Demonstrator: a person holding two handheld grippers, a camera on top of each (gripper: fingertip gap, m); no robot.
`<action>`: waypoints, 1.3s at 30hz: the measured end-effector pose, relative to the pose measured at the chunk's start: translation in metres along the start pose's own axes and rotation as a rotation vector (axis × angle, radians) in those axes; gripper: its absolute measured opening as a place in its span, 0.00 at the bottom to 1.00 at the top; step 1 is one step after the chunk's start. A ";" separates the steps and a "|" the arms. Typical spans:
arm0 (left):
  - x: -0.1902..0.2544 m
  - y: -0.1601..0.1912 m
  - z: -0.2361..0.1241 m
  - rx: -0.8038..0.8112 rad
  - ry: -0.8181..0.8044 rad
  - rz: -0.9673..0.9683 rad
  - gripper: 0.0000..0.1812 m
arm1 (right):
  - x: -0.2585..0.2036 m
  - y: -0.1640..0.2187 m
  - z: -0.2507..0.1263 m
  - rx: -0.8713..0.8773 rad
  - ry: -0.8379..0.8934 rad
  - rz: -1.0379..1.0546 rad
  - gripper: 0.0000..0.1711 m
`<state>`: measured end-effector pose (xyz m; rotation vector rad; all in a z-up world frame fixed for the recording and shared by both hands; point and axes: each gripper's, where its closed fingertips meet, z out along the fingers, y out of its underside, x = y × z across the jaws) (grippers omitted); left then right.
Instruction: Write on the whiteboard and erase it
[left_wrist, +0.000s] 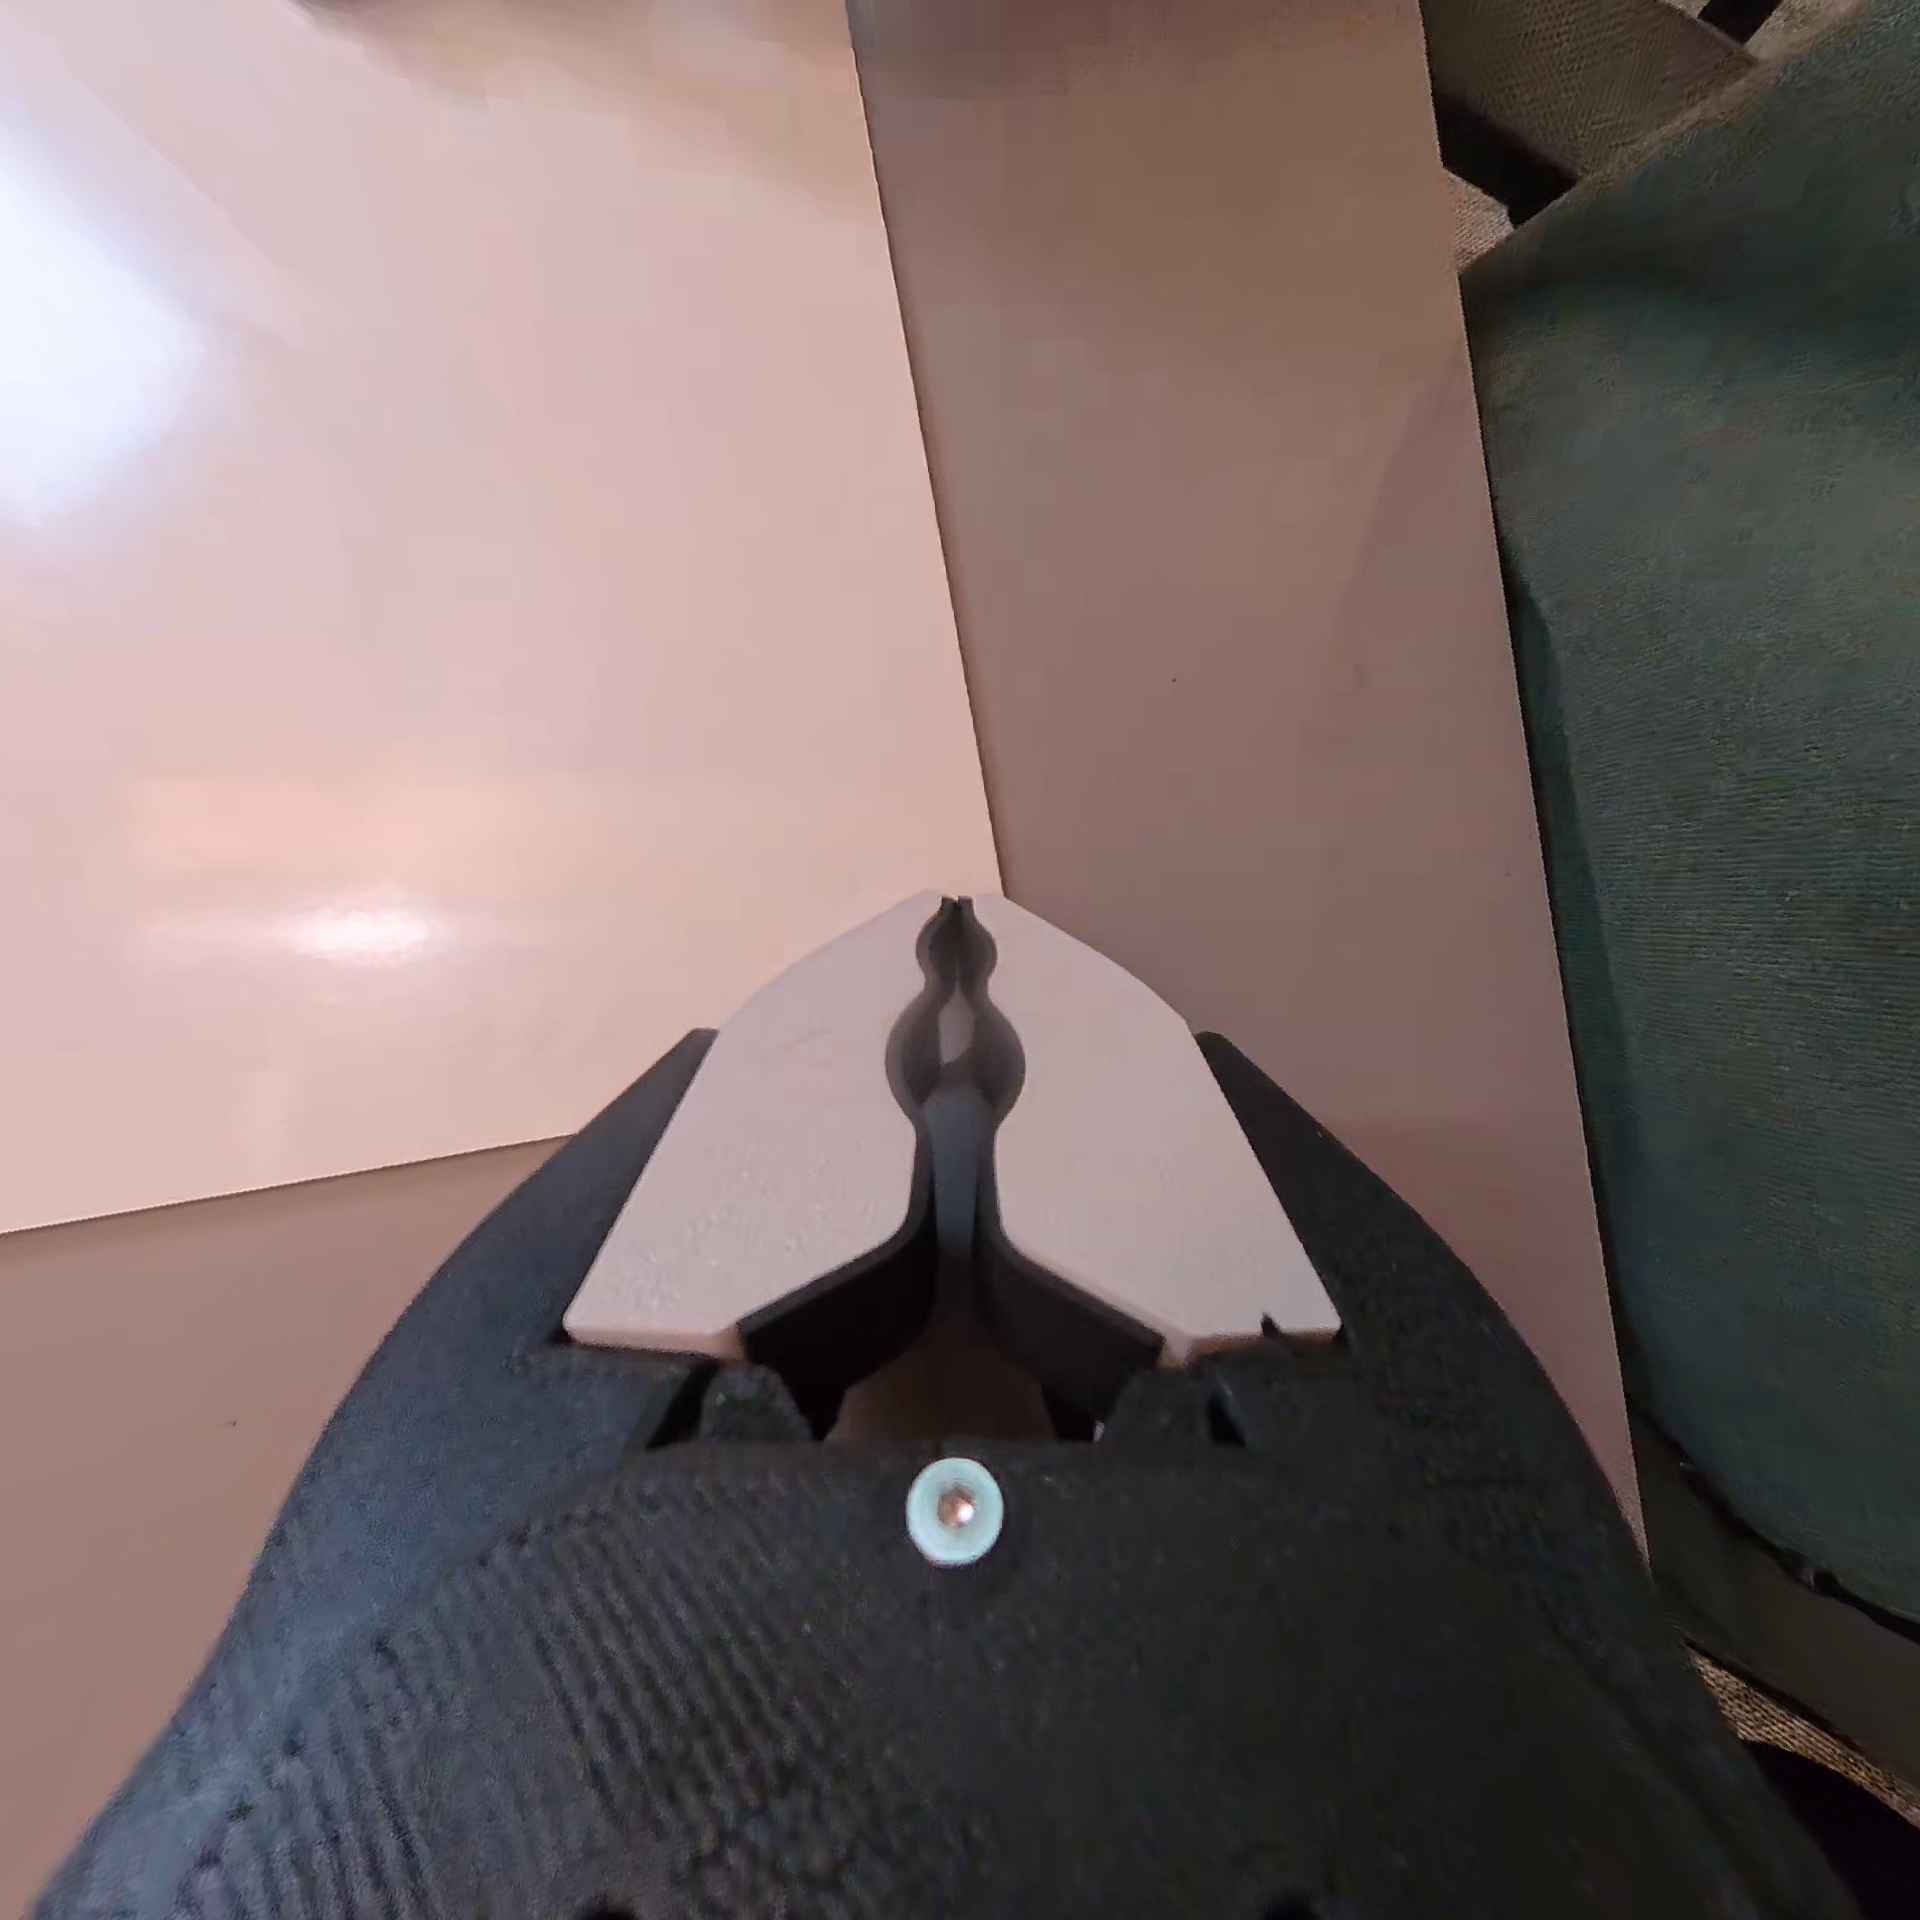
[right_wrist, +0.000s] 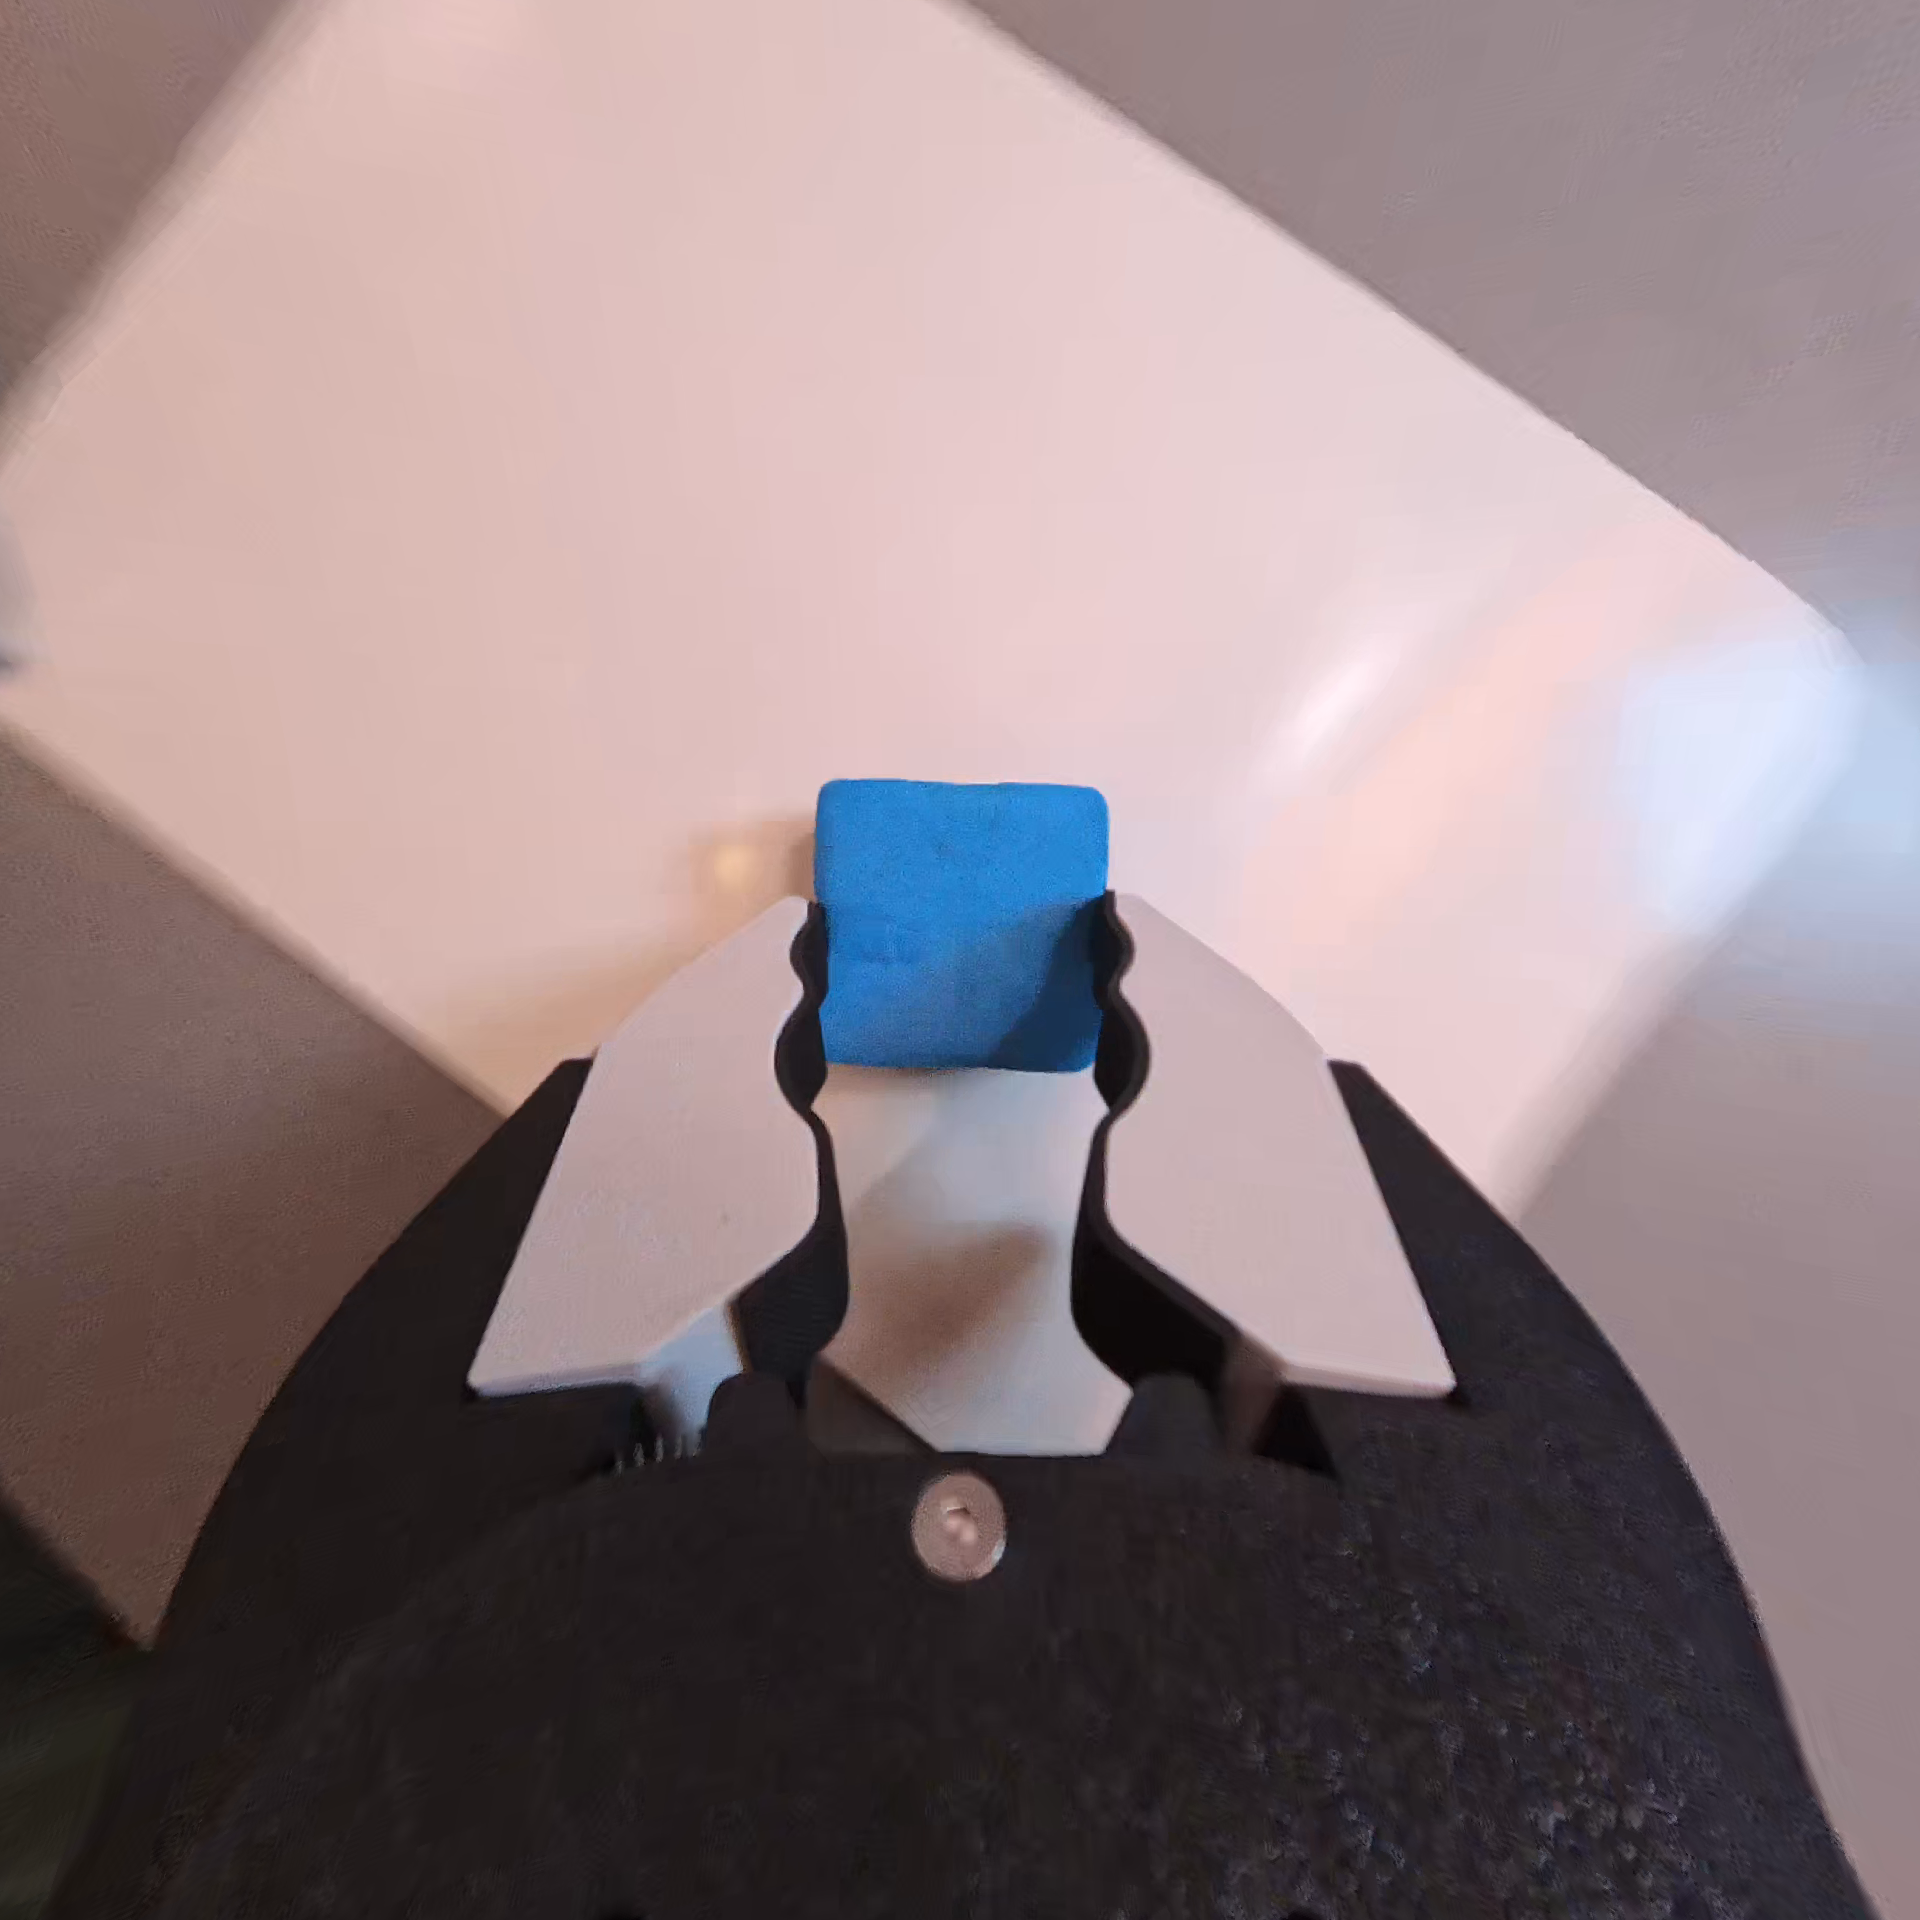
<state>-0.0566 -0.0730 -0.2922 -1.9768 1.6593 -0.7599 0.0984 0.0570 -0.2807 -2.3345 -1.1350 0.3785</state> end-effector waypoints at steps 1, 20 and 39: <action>0.000 0.000 0.000 0.000 0.003 -0.002 0.00 | -0.041 -0.012 0.009 0.011 -0.060 -0.084 0.29; -0.003 0.001 -0.001 -0.018 -0.039 0.013 0.00 | 0.132 -0.107 0.048 0.115 0.075 0.124 0.30; -0.021 -0.005 -0.005 0.091 -0.064 -0.023 0.00 | 0.163 -0.098 0.000 0.412 0.235 0.190 0.47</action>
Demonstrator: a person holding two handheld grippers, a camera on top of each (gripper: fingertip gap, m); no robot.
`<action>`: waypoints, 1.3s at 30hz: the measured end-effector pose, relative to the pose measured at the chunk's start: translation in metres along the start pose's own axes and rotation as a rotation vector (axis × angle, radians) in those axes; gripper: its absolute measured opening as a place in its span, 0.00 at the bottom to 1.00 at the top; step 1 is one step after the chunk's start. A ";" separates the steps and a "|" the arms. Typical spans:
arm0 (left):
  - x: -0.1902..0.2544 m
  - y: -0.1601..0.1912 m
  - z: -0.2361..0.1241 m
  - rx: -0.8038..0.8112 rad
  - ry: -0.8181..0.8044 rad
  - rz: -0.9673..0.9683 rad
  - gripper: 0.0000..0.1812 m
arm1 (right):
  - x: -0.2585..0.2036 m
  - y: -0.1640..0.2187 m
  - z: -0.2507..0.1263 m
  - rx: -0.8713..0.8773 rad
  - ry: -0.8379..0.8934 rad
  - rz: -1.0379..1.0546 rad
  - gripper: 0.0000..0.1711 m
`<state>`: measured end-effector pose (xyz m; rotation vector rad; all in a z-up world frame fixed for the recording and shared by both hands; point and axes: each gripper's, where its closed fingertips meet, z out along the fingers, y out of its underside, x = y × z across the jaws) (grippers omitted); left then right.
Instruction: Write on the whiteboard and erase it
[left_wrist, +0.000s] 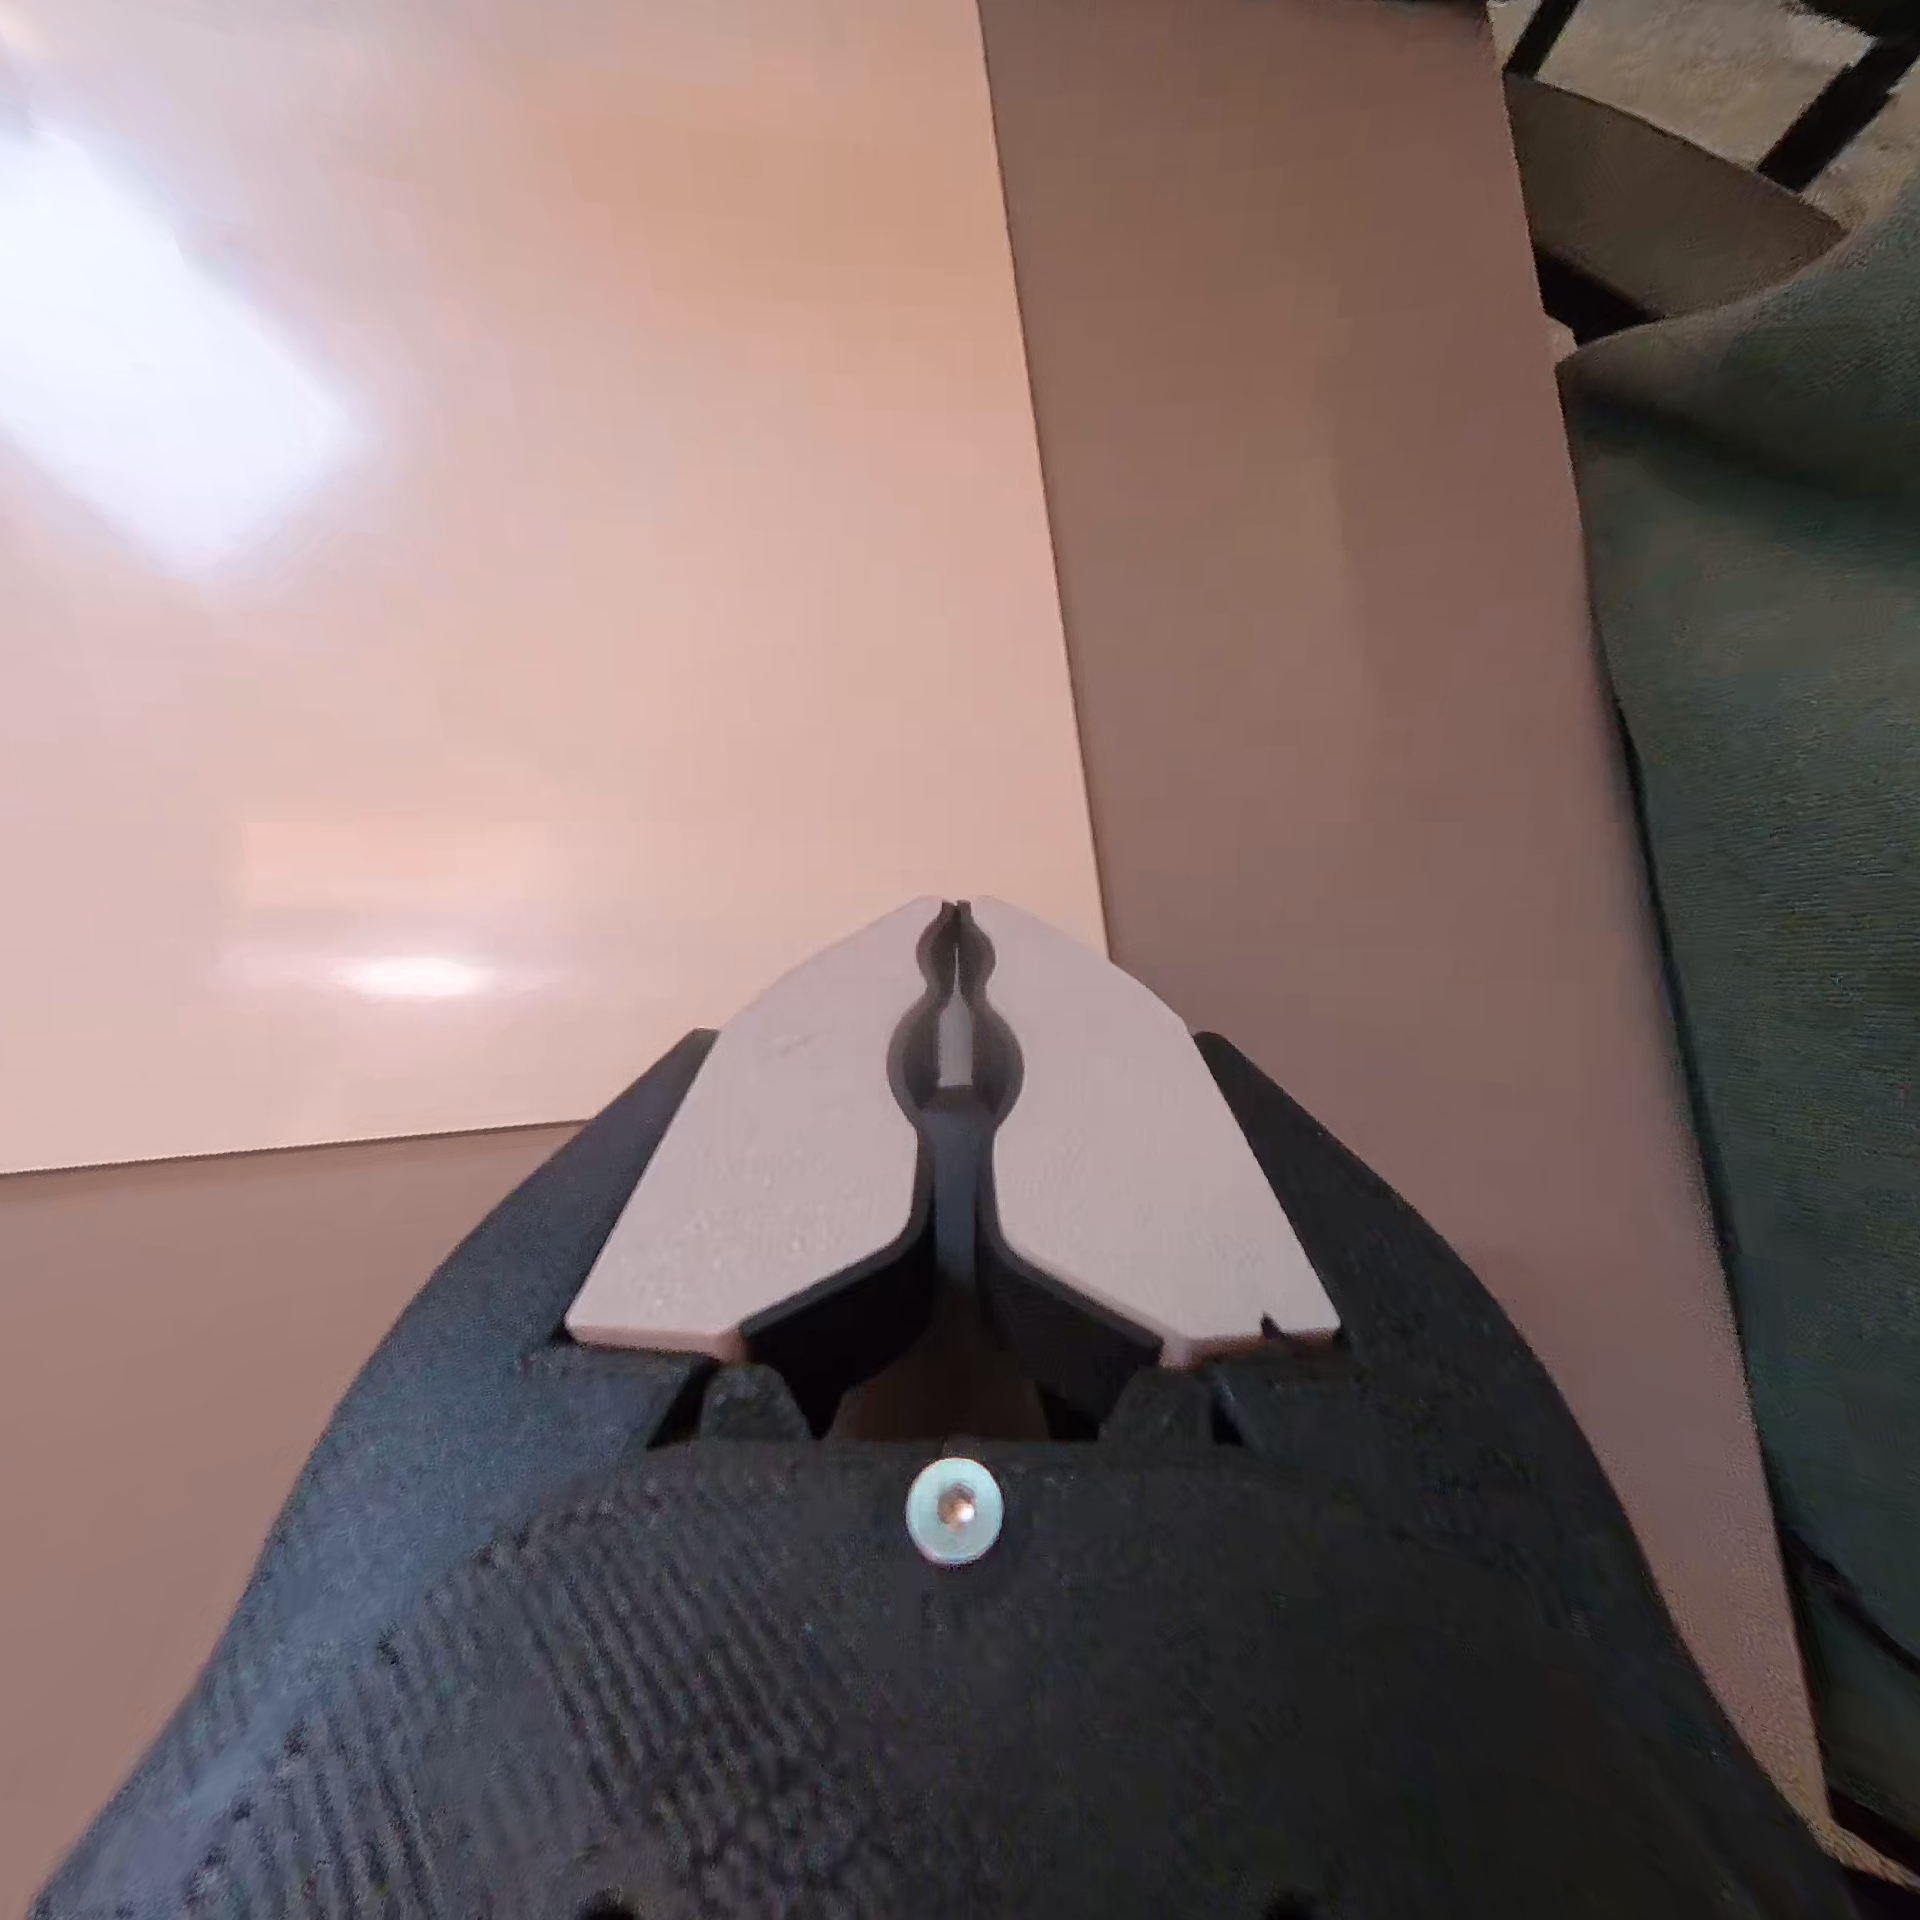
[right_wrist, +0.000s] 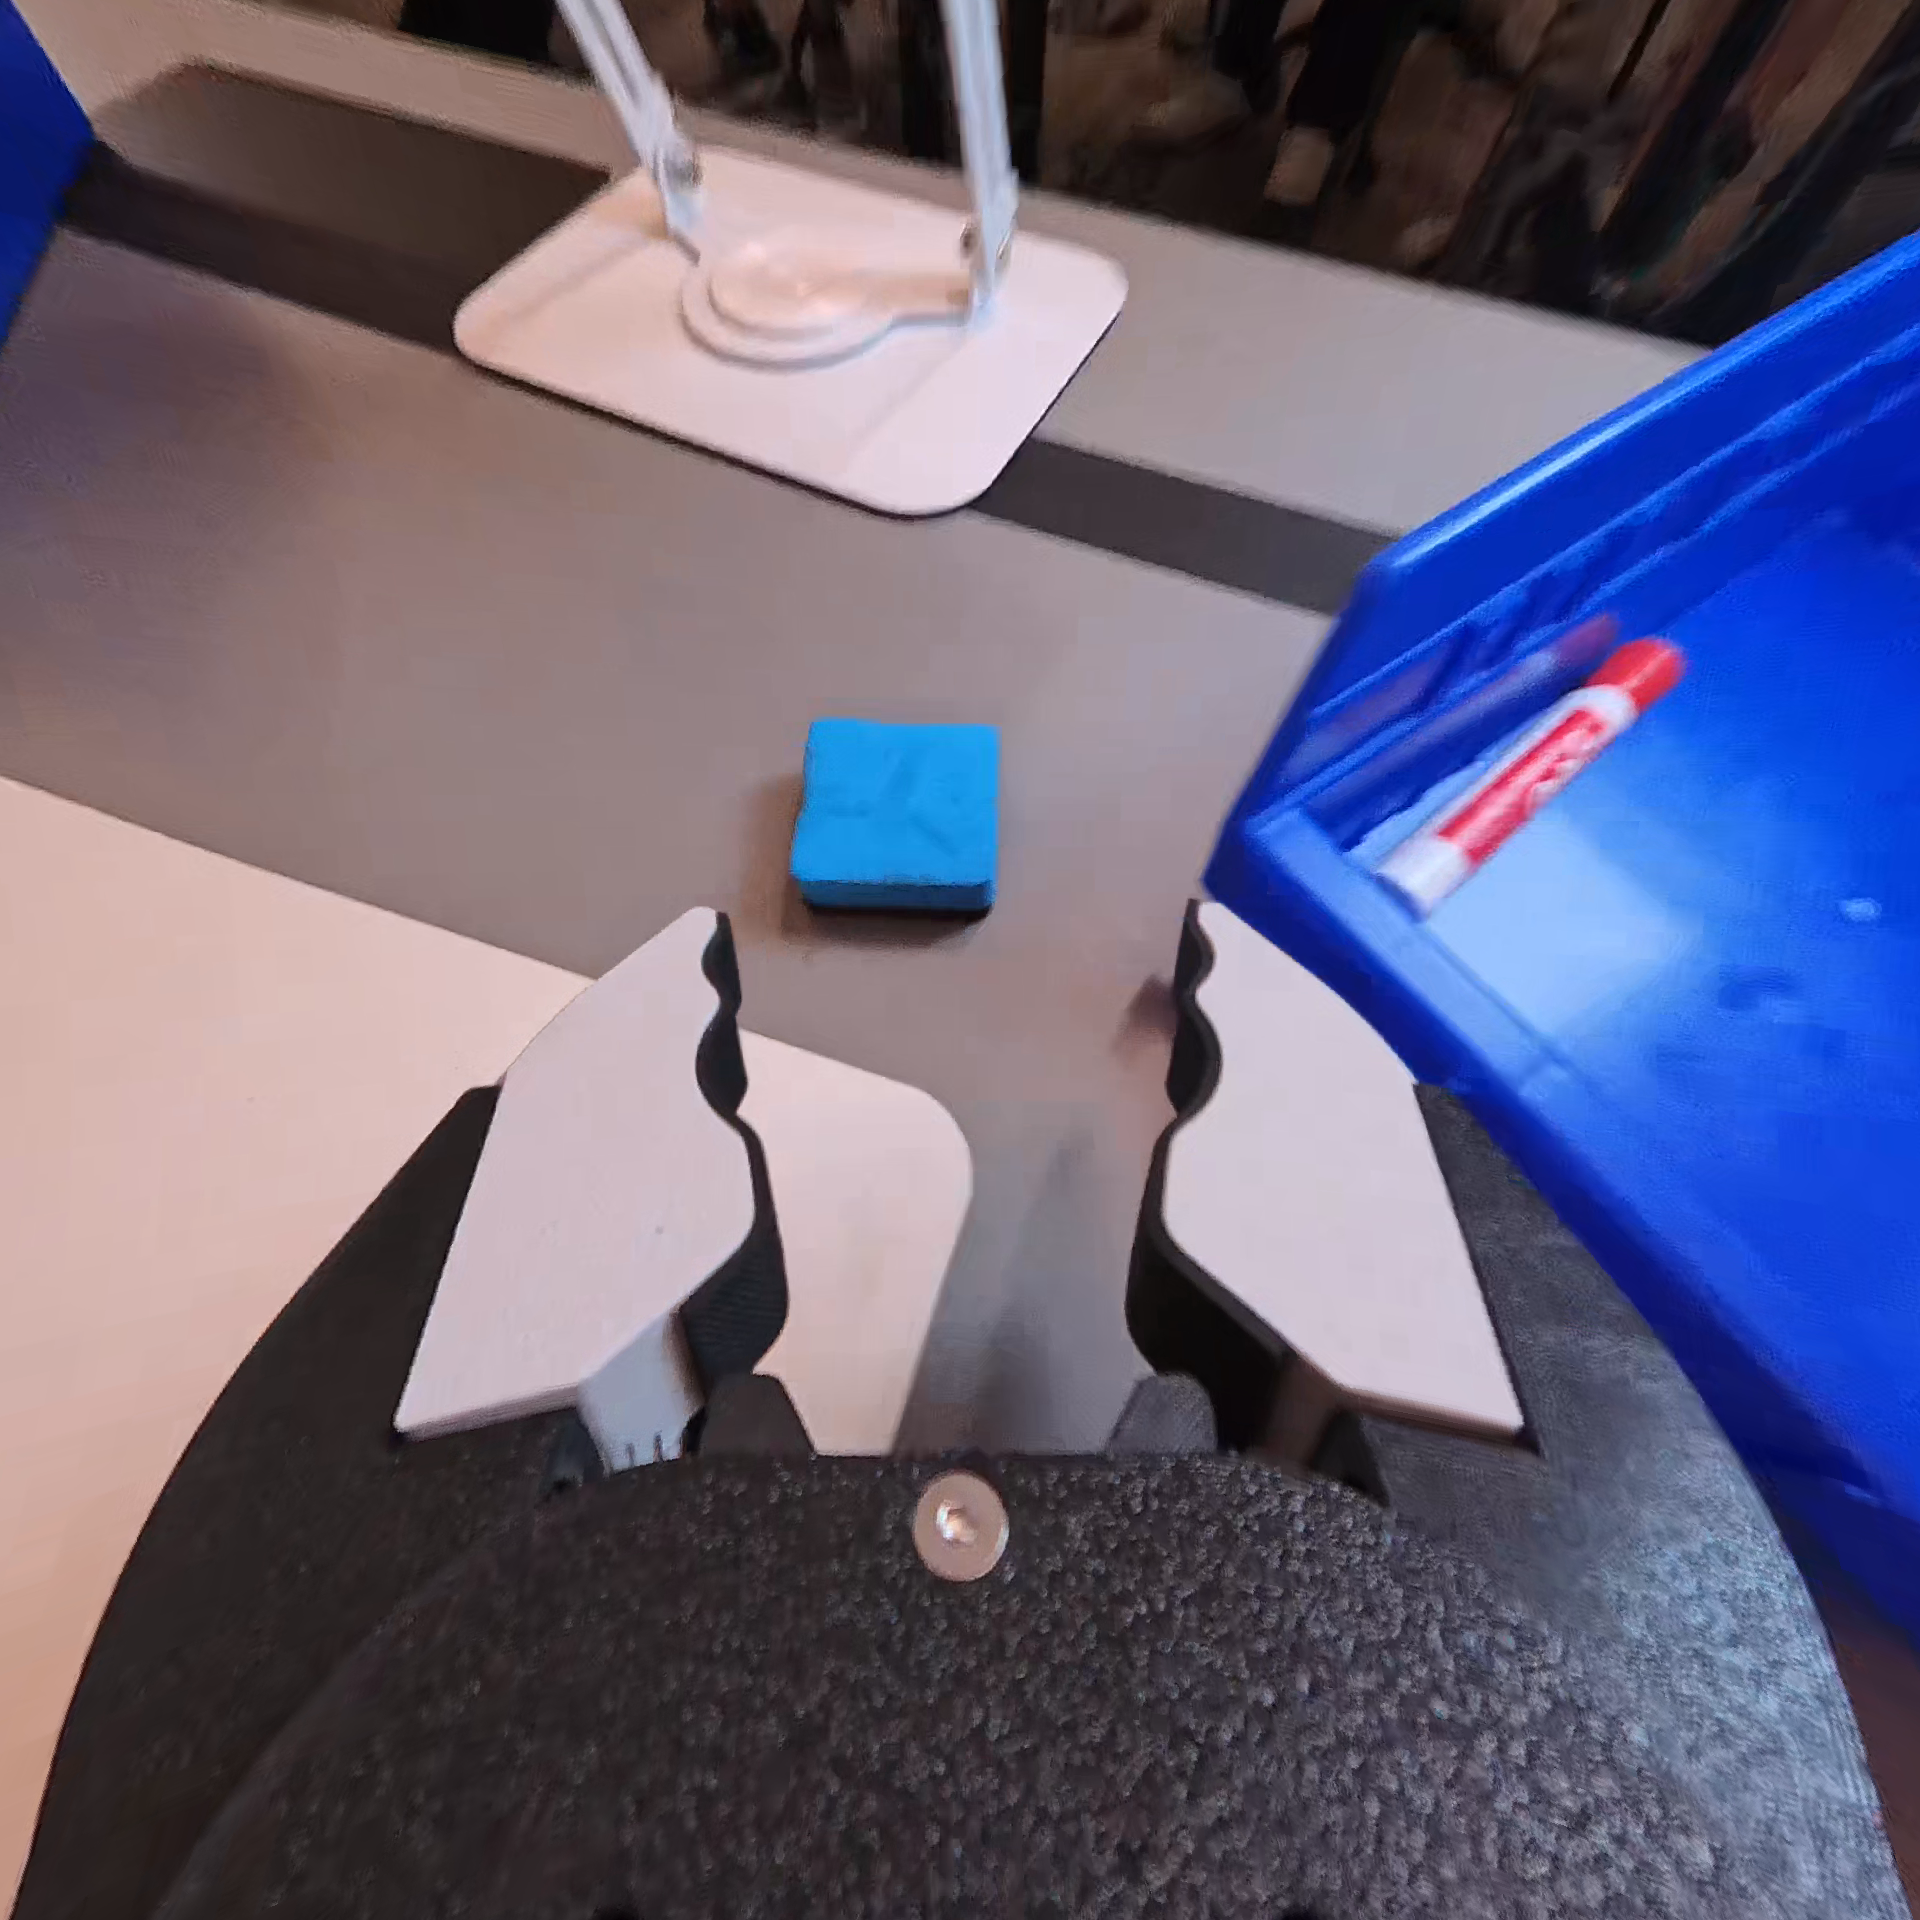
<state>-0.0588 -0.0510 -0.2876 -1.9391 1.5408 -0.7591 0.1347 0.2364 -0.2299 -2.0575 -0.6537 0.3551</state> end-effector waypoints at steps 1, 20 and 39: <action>-0.004 -0.003 -0.001 0.021 -0.017 0.000 0.00 | -0.006 0.006 0.010 -0.032 -0.024 0.004 0.48; -0.065 -0.029 -0.041 0.327 -0.288 -0.130 0.18 | 0.152 -0.005 -0.021 0.095 0.460 0.215 0.41; -0.095 -0.021 -0.069 0.360 -0.456 -0.156 0.16 | 0.121 0.056 -0.005 -0.411 0.213 -0.471 0.40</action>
